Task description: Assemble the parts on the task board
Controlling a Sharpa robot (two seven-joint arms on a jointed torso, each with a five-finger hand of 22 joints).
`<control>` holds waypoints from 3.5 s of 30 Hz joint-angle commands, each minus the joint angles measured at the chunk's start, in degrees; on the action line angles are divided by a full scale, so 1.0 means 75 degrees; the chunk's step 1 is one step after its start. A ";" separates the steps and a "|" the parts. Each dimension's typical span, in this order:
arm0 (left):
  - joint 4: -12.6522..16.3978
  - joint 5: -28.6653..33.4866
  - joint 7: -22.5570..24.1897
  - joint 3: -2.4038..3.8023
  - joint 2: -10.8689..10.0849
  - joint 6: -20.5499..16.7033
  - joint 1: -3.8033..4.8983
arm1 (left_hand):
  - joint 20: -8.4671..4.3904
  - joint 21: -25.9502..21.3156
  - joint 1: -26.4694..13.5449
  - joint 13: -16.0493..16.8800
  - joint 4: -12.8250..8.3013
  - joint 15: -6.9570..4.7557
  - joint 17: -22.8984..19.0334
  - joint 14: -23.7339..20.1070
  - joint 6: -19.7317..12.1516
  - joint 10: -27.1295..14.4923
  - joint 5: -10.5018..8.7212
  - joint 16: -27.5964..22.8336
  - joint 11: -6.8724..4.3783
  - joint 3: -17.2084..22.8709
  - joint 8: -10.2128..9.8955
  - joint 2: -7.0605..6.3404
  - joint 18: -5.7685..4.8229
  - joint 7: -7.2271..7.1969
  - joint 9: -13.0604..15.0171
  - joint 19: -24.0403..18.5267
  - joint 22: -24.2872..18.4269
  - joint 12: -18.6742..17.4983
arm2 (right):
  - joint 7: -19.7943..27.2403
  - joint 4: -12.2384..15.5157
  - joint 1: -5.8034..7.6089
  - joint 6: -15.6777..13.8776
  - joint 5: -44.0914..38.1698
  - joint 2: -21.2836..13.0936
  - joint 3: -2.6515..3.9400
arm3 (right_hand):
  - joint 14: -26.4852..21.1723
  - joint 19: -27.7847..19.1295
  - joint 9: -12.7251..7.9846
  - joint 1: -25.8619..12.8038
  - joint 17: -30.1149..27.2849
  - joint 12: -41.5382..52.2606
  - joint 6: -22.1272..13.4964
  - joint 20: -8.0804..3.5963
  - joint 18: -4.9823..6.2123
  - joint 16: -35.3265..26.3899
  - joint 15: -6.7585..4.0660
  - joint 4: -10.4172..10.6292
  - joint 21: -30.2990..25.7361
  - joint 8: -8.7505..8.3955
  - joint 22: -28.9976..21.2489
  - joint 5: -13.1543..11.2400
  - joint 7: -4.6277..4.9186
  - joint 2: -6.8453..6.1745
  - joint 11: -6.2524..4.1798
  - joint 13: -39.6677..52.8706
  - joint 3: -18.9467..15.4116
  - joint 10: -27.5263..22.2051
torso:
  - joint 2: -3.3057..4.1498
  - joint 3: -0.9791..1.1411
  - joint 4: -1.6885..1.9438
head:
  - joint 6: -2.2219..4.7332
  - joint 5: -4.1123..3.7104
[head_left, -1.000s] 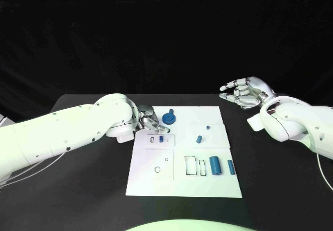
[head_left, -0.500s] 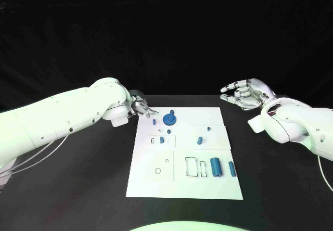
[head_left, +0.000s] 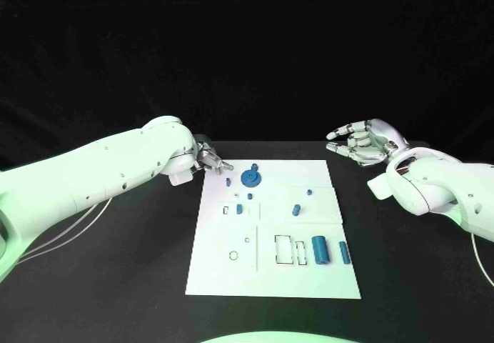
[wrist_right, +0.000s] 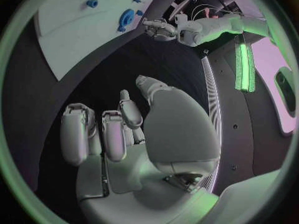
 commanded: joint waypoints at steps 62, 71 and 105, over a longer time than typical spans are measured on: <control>-0.0363 0.0040 0.0367 -0.0229 0.0370 0.0768 -0.0024 | 0.0007 -0.0043 0.1164 0.0080 -0.0077 -0.0034 0.2011 0.0810 0.0361 0.0065 -0.0008 0.0048 -0.0096 0.0103 0.0055 0.0476 0.0012 -0.0133 -0.0055 0.0062 0.0713 0.0135 | 0.0080 -0.0011 -0.0003 0.0042 -0.0060 0.0076 0.0003 | 0.0532 0.0304 -0.0016 -0.0005 0.1010 -0.0067 -0.0046 0.0040 0.0087 -0.0059 0.0058 0.0003 -0.0049 -0.0039 0.0623 -0.0038 0.0012 0.0000 -0.0006 -0.0019 -0.0016 -0.0050 | -0.0005 0.0004 -0.0001 | -0.0088 -0.0021; -0.0356 0.0098 0.0389 -0.0232 0.0380 0.0791 -0.0024 | -0.0010 -0.0047 0.1468 0.0064 -0.0131 -0.0054 0.2011 0.0810 0.0334 0.0064 -0.0015 0.0049 -0.0118 0.0303 0.0083 0.0605 0.0013 -0.0156 -0.0046 0.0060 0.0714 0.0131 | 0.0084 -0.0011 -0.0003 0.0037 -0.0063 0.0079 0.0003 | 0.0532 0.0308 -0.0016 0.0000 0.1005 -0.0042 -0.0043 0.0039 0.0084 -0.0063 0.0057 0.0003 -0.0039 -0.0038 0.0633 -0.0030 0.0012 0.0007 -0.0007 0.0011 -0.0016 -0.0022 | -0.0005 0.0004 -0.0002 | -0.0094 -0.0014; 0.1225 0.0919 0.0404 -0.0241 -0.0675 -0.0089 -0.0011 | -0.0073 0.0015 0.0870 0.0504 -0.1992 -0.0142 0.1954 0.0792 0.0460 0.0641 0.0865 0.0014 -0.0211 0.4064 0.0717 -0.0021 -0.0018 -0.0214 0.0318 0.0156 0.0884 0.0469 | 0.0106 0.0049 -0.0003 -0.0019 -0.0078 -0.0005 0.0002 | 0.0537 0.0309 -0.0020 0.0030 0.0998 -0.0054 -0.0032 0.0034 0.0086 -0.0072 0.0052 -0.0006 -0.0055 -0.0042 0.0625 0.0272 0.0014 0.0030 -0.0009 0.0020 0.0012 0.0004 | -0.0011 0.0004 0.0019 | -0.0087 0.0080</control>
